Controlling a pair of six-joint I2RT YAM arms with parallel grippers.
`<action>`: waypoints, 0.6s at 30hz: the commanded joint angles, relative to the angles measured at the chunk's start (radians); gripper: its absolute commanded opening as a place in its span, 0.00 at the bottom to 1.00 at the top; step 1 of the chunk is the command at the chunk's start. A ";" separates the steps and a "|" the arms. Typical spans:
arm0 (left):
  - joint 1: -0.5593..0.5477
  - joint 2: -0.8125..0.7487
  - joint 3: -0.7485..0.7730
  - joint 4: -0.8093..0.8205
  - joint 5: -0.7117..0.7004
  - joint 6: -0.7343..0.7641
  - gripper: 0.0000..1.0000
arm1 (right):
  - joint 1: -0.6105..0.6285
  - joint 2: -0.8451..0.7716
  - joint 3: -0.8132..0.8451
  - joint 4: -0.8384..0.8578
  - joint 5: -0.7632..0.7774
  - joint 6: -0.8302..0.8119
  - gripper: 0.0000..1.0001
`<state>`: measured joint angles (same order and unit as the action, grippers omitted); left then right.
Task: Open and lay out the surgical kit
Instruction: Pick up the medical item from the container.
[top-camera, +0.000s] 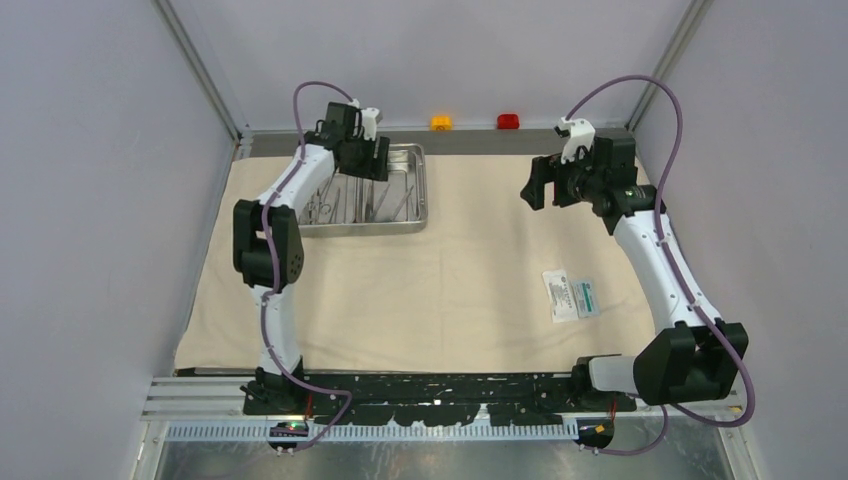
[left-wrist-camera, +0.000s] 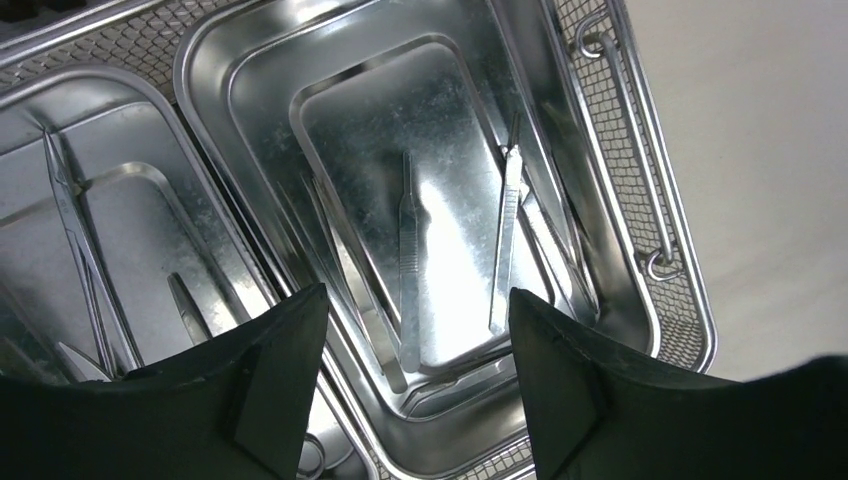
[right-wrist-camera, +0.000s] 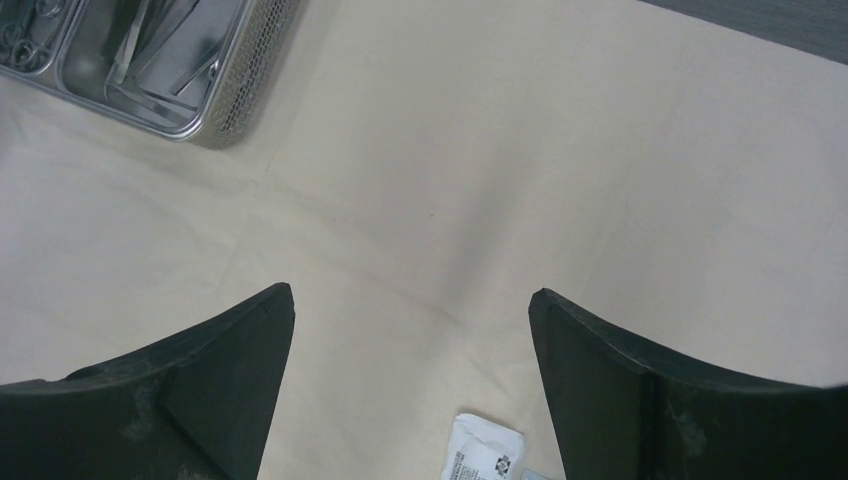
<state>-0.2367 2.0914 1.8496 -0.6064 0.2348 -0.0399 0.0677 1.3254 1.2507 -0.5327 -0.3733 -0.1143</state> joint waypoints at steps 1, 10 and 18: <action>0.000 -0.077 -0.041 0.015 -0.051 0.035 0.68 | -0.004 -0.065 -0.049 0.138 0.030 0.054 0.92; 0.082 -0.119 -0.045 -0.080 -0.069 0.093 0.60 | -0.005 -0.039 -0.059 0.056 -0.110 -0.032 0.92; 0.221 -0.067 0.016 -0.146 -0.054 0.090 0.54 | -0.005 -0.036 -0.075 0.058 -0.121 -0.047 0.92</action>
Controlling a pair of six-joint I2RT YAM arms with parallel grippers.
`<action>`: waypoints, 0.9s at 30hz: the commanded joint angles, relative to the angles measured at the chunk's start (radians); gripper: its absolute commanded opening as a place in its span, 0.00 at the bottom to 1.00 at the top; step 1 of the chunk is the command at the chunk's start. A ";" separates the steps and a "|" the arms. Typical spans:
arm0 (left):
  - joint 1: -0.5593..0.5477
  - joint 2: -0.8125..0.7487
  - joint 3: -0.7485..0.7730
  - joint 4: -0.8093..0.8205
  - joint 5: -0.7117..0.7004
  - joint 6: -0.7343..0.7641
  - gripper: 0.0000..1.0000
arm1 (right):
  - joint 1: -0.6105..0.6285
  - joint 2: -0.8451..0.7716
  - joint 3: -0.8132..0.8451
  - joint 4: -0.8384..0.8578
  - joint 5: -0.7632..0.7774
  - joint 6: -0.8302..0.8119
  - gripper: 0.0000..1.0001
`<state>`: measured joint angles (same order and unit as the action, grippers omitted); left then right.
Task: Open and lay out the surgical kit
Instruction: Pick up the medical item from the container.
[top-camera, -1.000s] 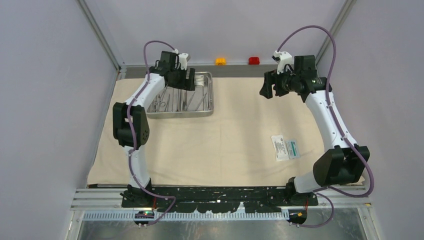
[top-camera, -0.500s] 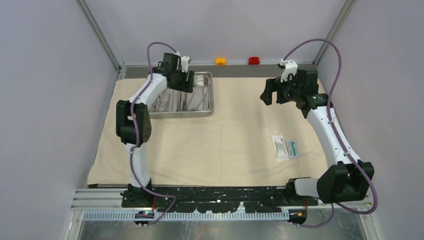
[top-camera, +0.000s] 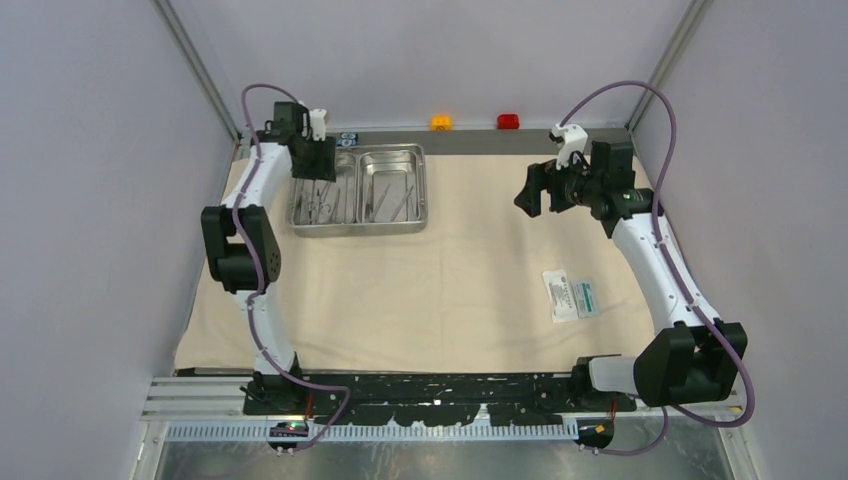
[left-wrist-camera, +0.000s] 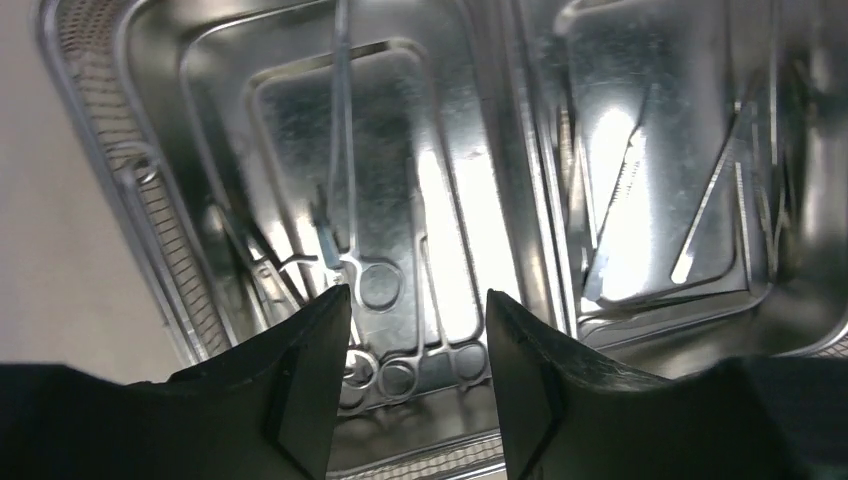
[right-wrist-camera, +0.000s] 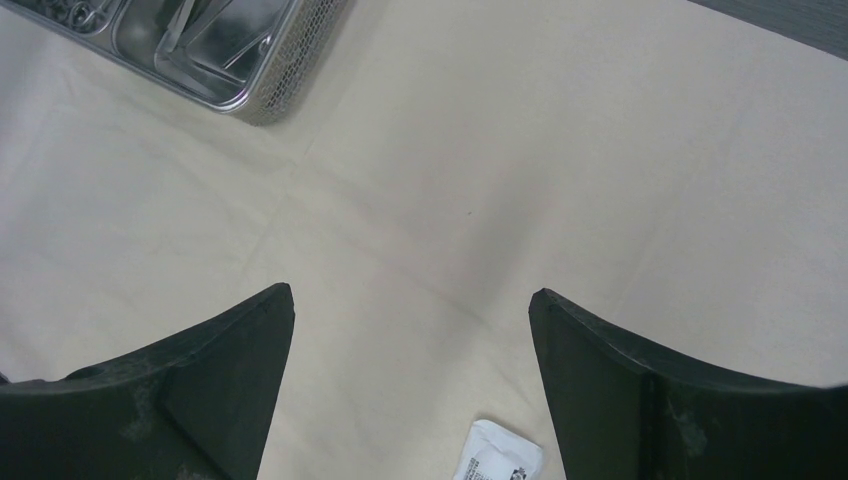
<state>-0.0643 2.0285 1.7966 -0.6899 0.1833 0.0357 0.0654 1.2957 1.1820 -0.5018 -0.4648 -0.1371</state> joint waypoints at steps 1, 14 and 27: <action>0.057 0.018 0.093 -0.077 -0.004 0.015 0.52 | -0.002 -0.004 -0.009 0.028 -0.032 -0.024 0.92; 0.098 0.250 0.309 -0.165 -0.071 0.025 0.45 | -0.003 0.004 -0.030 0.027 -0.045 -0.035 0.92; 0.098 0.333 0.336 -0.176 -0.069 0.015 0.35 | -0.003 0.040 -0.021 0.008 -0.063 -0.044 0.92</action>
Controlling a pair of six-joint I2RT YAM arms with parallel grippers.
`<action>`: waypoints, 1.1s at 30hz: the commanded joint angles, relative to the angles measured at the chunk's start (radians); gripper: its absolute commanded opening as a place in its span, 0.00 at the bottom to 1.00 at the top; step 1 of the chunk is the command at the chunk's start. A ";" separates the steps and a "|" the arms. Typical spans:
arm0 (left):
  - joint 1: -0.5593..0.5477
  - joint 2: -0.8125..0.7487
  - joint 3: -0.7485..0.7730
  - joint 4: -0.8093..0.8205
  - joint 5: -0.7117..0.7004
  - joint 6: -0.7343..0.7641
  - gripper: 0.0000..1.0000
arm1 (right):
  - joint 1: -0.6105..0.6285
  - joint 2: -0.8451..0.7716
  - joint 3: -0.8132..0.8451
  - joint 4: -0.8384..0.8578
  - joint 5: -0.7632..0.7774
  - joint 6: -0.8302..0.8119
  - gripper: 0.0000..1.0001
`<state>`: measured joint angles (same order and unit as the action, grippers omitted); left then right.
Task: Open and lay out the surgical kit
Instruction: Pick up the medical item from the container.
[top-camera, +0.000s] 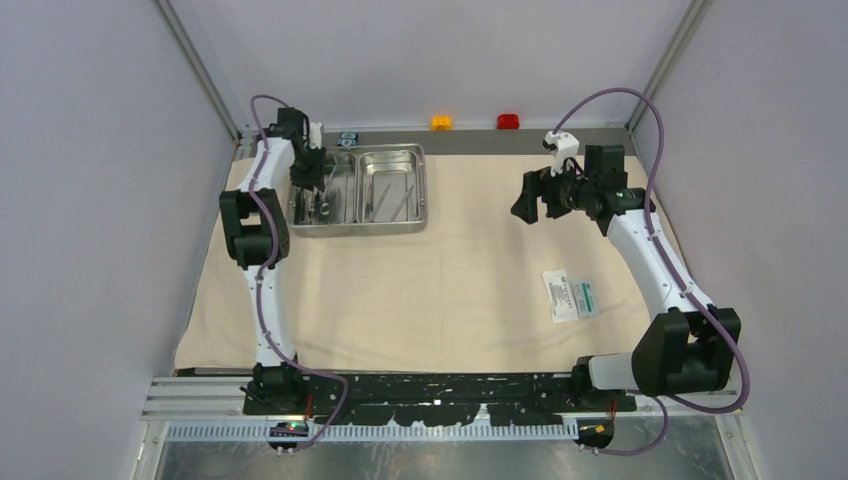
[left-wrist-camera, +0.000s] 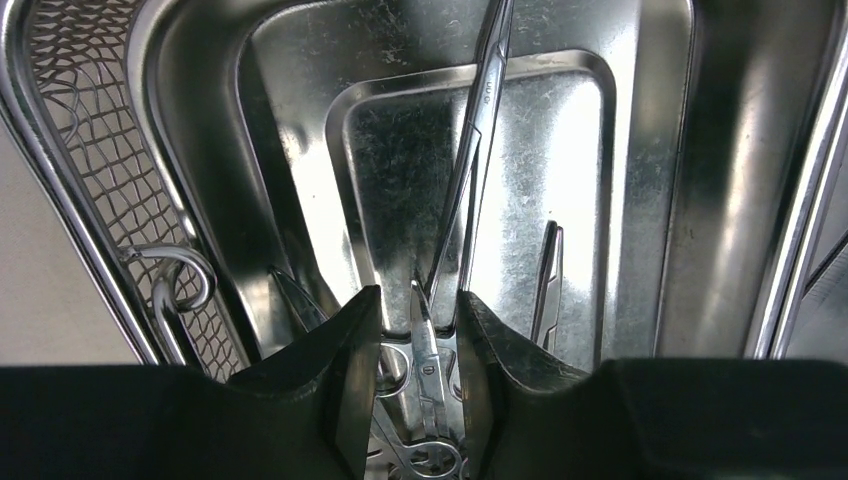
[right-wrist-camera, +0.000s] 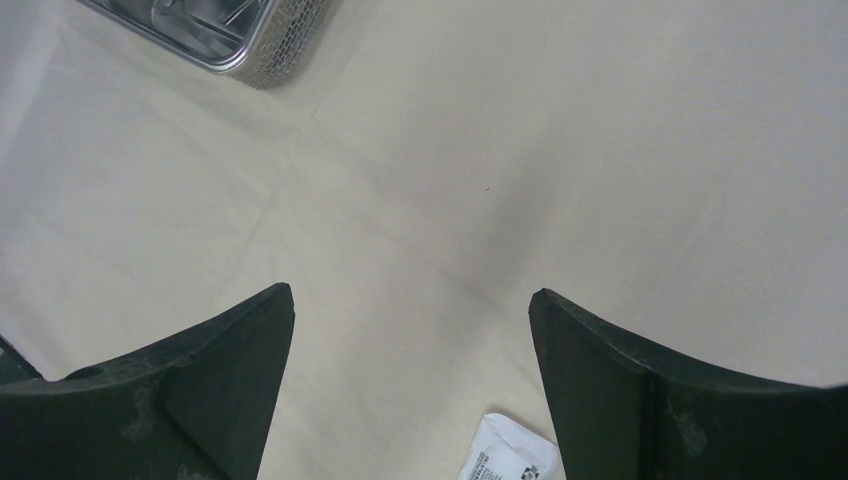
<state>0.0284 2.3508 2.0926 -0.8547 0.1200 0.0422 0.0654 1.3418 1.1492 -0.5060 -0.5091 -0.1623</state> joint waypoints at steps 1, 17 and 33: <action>0.005 0.014 0.041 -0.013 -0.008 0.009 0.34 | -0.002 -0.006 0.011 0.011 -0.020 -0.021 0.92; 0.005 0.048 0.069 -0.030 -0.006 0.013 0.19 | -0.001 0.004 0.017 -0.010 -0.035 -0.037 0.91; 0.005 -0.057 0.092 -0.052 0.026 0.003 0.00 | -0.002 0.011 0.019 -0.017 -0.046 -0.039 0.91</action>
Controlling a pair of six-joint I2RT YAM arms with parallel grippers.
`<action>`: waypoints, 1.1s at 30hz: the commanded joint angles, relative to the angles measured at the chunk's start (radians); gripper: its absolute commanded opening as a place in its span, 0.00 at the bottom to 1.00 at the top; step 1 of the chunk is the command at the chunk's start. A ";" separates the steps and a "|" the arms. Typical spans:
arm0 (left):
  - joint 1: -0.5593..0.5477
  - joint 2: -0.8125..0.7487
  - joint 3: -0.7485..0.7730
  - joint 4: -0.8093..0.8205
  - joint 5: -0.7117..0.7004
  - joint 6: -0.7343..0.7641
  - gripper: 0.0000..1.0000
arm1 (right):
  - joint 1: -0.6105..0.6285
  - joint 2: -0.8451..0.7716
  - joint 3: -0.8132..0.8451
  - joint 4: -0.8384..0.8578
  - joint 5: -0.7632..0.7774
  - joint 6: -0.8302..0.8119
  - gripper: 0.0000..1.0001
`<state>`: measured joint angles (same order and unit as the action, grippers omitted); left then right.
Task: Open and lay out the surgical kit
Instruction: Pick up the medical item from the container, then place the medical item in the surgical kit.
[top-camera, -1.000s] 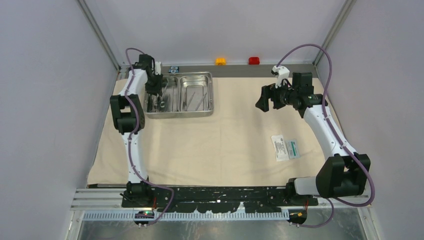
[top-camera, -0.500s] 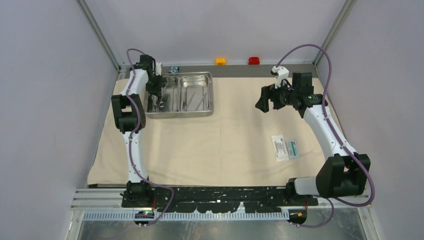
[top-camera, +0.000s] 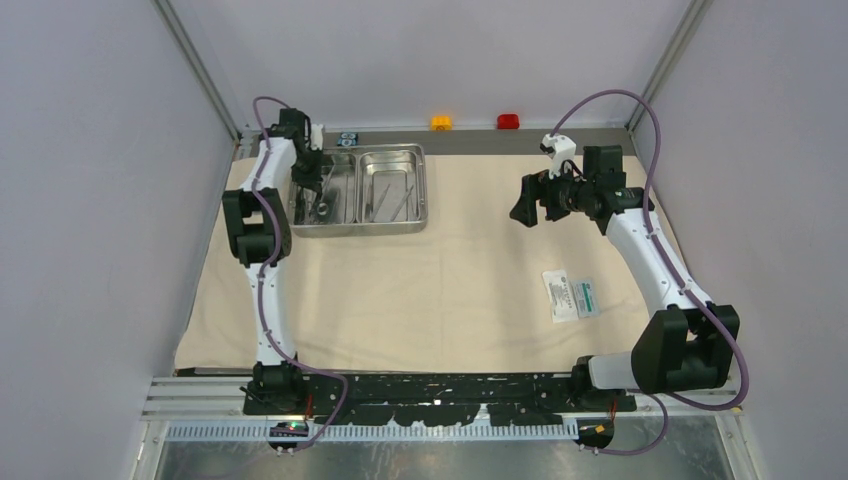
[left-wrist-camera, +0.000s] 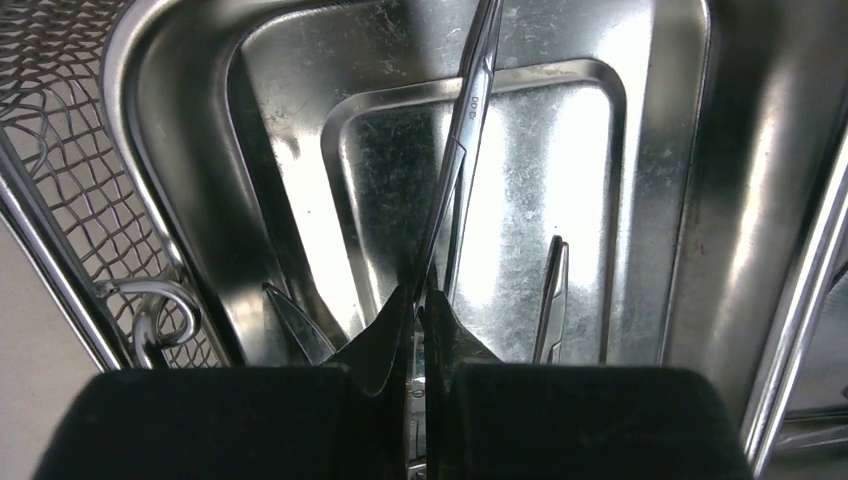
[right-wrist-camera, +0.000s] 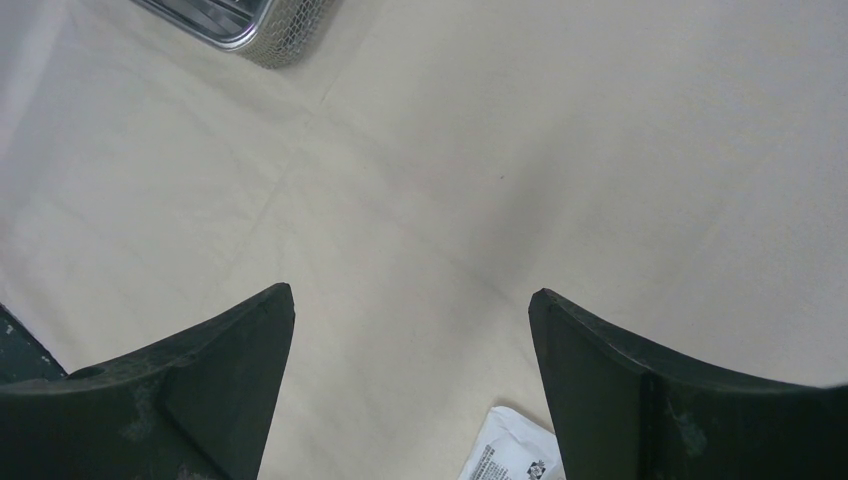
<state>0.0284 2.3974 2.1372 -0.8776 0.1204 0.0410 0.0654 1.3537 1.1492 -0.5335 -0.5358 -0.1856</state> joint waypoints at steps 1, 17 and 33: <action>0.005 -0.115 0.049 -0.030 0.027 0.003 0.00 | -0.002 0.001 0.020 0.010 -0.021 -0.015 0.91; 0.004 -0.291 0.040 -0.047 0.076 -0.028 0.00 | -0.002 0.017 0.022 0.007 -0.038 -0.013 0.91; -0.036 -0.653 -0.421 0.053 0.209 -0.187 0.00 | -0.002 0.020 0.026 -0.005 -0.041 -0.026 0.91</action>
<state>0.0216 1.9408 1.9171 -0.8974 0.2657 -0.0566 0.0654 1.3815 1.1492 -0.5541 -0.5632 -0.1902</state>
